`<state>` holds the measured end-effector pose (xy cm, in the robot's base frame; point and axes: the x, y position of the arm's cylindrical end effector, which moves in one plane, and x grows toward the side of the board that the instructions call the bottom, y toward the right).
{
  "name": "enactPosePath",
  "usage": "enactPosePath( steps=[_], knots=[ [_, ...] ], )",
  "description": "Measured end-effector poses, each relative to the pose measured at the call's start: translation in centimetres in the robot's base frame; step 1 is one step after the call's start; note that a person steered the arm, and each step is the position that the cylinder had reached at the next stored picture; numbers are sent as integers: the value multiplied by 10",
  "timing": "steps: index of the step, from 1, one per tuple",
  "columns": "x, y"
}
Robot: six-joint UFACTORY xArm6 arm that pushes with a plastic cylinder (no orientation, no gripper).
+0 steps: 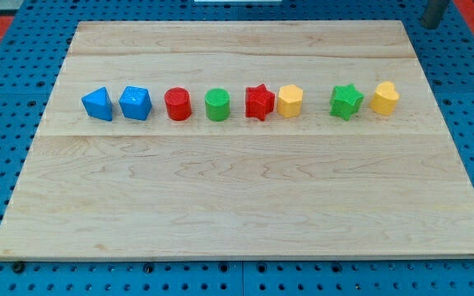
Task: Slide yellow heart to green star
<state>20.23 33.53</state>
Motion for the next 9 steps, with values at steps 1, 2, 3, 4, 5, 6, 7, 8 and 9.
enactPosePath(
  steps=[1, 2, 3, 4, 5, 6, 7, 8, 9],
  knots=[
    [0, 0],
    [1, -2],
    [16, 1],
    [84, -42],
    [130, -125],
    [166, -121],
    [165, -97],
    [167, -53],
    [212, -88]
  ],
)
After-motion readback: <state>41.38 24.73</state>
